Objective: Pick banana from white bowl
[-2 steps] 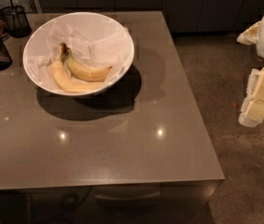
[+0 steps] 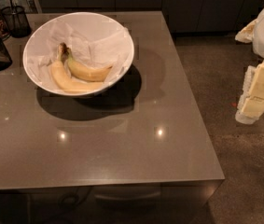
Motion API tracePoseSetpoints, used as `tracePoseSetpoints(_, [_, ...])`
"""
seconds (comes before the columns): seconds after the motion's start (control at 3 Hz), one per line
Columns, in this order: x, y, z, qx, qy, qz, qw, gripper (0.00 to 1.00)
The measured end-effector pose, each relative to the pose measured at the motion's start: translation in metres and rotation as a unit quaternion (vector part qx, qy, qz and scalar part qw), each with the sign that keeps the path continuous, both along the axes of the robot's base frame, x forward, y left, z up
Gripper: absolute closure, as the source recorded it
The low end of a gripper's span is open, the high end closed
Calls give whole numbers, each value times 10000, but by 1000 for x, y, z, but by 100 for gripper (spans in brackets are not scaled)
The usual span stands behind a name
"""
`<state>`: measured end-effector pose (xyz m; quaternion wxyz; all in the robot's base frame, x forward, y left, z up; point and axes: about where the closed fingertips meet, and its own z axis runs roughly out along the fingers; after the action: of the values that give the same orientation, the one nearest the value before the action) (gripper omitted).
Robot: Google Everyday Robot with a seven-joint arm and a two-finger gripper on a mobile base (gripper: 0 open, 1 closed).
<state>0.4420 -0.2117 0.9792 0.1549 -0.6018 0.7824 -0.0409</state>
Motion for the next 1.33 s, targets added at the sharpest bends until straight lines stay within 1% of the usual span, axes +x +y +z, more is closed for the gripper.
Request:
tracePoseSetpoints(0.33, [21, 20, 0, -74, 231, -38, 9997, 0])
tracePoseSetpoints(0.67, [47, 49, -1, -212, 452, 68, 9987, 0])
tracePoseSetpoints(1.0, [62, 74, -2, -125, 548, 376, 9977, 0])
tracePoseSetpoints(1.33, [70, 77, -1, -6, 406, 336, 9986, 0])
